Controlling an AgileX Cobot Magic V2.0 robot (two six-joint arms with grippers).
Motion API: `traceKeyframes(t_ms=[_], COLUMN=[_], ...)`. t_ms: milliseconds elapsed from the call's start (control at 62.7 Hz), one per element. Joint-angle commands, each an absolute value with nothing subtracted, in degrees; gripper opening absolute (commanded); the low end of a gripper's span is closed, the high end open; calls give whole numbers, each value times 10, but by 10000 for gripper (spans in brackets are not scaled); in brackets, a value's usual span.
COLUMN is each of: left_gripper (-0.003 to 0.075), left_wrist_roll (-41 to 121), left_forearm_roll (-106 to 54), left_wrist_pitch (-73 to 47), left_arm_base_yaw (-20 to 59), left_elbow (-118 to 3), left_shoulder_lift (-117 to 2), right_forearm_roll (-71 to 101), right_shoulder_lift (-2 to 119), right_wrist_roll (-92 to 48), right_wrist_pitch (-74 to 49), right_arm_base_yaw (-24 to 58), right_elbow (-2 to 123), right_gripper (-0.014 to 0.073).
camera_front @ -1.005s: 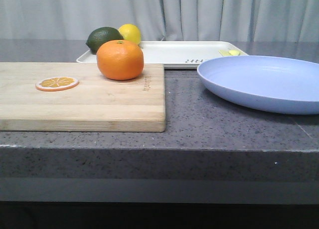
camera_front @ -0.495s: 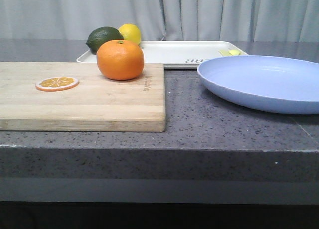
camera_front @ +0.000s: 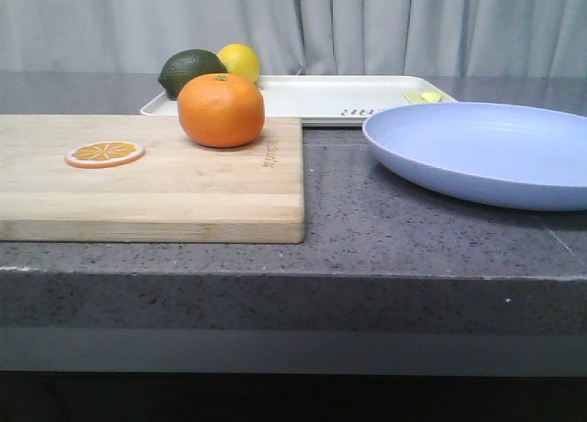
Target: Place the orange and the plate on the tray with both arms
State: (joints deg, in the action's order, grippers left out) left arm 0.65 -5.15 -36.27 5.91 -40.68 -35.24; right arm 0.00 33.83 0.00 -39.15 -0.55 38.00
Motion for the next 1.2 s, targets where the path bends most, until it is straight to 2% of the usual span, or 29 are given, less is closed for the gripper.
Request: traceKeyframes(t_ms=[0, 223, 447, 814, 1181], left_gripper=[640, 640, 640, 640, 640], left_wrist_roll=[20, 29, 29, 29, 29], left_forearm_roll=[-67, -67, -53, -25, -25], left_wrist_pitch=[-299, -271, -247, -254, -265], left_arm_base_yaw=[99, 220, 312, 329, 329], left_elbow=[-431, -481, -558, -696, -781], left_shoulder_lift=[-378, -483, -625, -827, -940], right_forearm_roll=[15, 25, 25, 25, 25], right_shoulder_lift=[343, 343, 343, 343, 343], right_wrist_roll=[-34, -55, -55, -55, -55], right_wrist_pitch=[-360, -365, -365, -365, -365], right_arm_base_yaw=[14, 79, 90, 90, 90], right_elbow=[394, 394, 394, 394, 394], right_gripper=[645, 645, 645, 645, 645])
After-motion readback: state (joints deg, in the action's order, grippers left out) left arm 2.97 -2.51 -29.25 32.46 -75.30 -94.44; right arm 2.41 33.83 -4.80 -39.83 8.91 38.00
